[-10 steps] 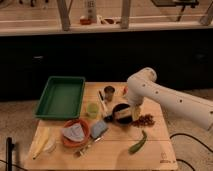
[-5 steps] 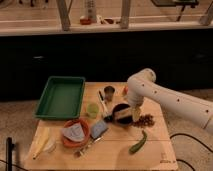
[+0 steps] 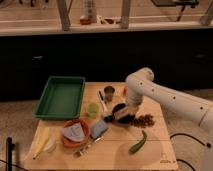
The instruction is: Place eraser in table surface
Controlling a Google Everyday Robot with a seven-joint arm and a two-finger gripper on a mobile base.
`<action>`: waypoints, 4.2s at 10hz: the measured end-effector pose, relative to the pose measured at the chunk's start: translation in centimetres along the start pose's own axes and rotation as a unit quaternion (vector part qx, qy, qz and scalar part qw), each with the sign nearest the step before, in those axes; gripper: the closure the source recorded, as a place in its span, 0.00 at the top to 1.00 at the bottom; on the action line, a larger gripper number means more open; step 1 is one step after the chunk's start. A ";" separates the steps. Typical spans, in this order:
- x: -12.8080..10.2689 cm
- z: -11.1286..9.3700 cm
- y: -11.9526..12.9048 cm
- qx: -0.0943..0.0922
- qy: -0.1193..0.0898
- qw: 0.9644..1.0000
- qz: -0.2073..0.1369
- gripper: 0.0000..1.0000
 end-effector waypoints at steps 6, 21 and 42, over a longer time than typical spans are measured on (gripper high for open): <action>-0.3 -1.0 -0.2 -0.003 0.000 1.000 -0.018 0.00; -4.5 -10.1 -0.8 0.057 -0.055 0.988 -0.135 0.00; -16.1 -12.5 7.9 0.026 -0.100 0.947 -0.305 0.00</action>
